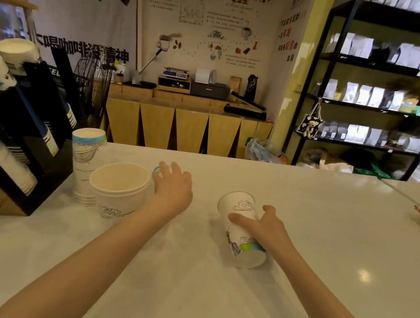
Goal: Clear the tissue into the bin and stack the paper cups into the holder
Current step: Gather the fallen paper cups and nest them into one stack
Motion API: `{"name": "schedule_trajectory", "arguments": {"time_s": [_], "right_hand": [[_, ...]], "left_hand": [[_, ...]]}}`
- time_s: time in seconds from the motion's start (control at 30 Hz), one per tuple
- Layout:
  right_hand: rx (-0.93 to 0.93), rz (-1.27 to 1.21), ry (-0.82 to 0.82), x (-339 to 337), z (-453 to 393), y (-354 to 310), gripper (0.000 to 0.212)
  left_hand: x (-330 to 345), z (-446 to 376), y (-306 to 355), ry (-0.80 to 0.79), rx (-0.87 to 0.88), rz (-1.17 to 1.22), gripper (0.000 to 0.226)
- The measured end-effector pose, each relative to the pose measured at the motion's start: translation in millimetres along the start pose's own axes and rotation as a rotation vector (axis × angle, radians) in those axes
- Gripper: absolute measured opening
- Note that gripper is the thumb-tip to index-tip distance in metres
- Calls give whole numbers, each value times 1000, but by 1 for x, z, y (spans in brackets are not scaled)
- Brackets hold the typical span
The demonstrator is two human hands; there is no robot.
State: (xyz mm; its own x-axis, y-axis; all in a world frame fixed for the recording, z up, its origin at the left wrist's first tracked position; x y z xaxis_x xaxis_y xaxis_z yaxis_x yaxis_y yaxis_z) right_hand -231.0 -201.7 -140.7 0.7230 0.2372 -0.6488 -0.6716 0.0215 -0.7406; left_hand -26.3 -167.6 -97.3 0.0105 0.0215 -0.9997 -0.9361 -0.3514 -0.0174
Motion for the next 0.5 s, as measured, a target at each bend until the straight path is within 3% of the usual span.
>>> {"name": "schedule_trajectory", "arguments": {"time_s": [0.17,0.27,0.37,0.5], "right_hand": [[-16,-65,-39,4,-2,3,67],[-37,-115,-55,3,-4,2,58],[-90,-167,-40,-2,-6,-2,60],[-196,-226,-21,-7,-12,-24,70]], "left_hand": [[-6,-1,6,132,45,-7,29],[-21,0,8,196,49,-42,26],[-45,6,4,298,72,23,28],[-96,27,-20,476,92,305,26]]}}
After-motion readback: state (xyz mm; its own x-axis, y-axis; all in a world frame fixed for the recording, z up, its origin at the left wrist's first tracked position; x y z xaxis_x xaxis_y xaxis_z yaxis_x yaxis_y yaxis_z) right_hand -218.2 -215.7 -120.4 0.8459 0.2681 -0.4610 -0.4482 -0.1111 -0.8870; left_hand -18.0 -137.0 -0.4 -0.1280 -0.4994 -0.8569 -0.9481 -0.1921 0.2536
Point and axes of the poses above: each hand's wrist, its own z-axis away from the middle knuckle, its own x-axis out of the palm, y = z × x, the point moved 6 cm from there along -z, towards the middle knuckle, and after that the axes turned 4 degrees about -y, right-handed, at the moved point
